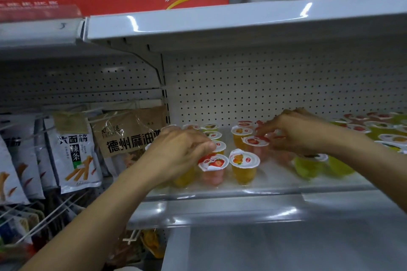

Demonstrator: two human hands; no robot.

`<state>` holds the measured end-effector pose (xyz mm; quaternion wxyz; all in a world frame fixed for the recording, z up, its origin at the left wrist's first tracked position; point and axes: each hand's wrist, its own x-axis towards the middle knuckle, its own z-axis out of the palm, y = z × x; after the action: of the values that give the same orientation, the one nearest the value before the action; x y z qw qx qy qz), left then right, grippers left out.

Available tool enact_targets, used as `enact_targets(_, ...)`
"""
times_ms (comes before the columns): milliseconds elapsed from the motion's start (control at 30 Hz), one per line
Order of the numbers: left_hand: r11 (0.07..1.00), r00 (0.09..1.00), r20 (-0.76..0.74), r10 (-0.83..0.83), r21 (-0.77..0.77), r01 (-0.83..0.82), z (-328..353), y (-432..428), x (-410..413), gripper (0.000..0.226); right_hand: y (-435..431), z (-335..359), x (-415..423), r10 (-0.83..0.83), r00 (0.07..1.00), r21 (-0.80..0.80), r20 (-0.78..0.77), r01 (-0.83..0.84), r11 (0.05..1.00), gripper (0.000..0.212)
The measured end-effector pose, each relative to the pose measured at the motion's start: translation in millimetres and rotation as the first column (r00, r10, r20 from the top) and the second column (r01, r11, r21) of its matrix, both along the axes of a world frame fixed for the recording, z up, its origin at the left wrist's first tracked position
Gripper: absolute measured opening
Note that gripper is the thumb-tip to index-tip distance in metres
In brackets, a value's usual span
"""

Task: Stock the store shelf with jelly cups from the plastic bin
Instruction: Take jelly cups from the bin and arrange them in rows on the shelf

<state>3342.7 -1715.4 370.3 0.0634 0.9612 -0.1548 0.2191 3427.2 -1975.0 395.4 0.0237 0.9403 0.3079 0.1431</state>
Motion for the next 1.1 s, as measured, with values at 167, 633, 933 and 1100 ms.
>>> enact_targets(167, 0.998, 0.984, -0.177, 0.033, 0.062, -0.022, 2, -8, -1, 0.049, 6, -9, 12, 0.058, 0.998, 0.018, -0.023, -0.057, 0.998, 0.060)
enact_targets(633, 0.999, 0.972, -0.231, 0.049, 0.019, -0.046, 0, -8, -2, 0.046, 28, -25, 27, 0.191, 0.981, 0.207, -0.004, -0.187, 0.960, 0.025)
enact_targets(933, 0.998, 0.986, -0.167, -0.009, -0.059, 0.000, 9, 3, 16, 0.066, 14, 2, 45, 0.149, 0.986, 0.197, -0.068, -0.133, 0.971, 0.039)
enact_targets(1100, 0.999, 0.959, -0.279, 0.039, -0.023, -0.047, 24, 5, 49, 0.040, 24, -3, 81, 0.119, 0.985, 0.144, -0.123, -0.101, 0.984, 0.040)
